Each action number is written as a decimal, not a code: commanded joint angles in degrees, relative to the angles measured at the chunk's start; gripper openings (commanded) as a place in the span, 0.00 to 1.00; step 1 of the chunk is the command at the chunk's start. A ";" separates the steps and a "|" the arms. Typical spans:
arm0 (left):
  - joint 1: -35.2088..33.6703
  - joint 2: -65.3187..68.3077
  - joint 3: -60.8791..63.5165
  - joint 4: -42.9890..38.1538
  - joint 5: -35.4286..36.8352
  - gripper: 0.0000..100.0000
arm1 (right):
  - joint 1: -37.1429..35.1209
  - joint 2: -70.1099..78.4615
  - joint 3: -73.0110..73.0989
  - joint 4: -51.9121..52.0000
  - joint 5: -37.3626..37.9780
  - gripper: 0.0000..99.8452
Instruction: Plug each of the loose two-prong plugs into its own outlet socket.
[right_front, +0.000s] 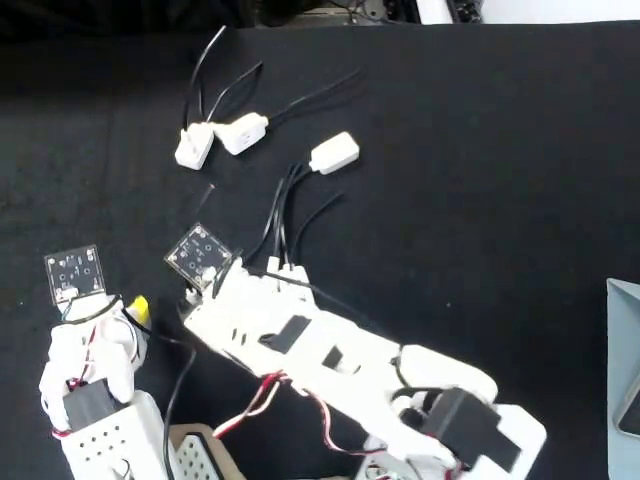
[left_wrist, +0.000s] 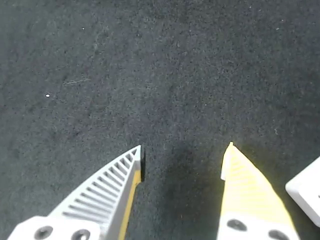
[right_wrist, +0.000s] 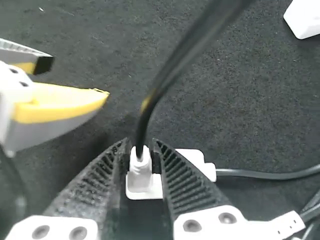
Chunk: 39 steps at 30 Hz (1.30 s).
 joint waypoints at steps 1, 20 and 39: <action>-0.40 0.35 1.10 -0.44 0.18 0.26 | 0.70 2.33 -2.51 -2.46 1.14 0.01; -0.40 0.35 1.10 -0.44 0.18 0.26 | 0.70 1.01 -6.11 12.48 6.15 0.01; -0.31 0.35 1.10 -0.44 0.18 0.26 | 1.85 0.48 -8.31 15.91 8.62 0.18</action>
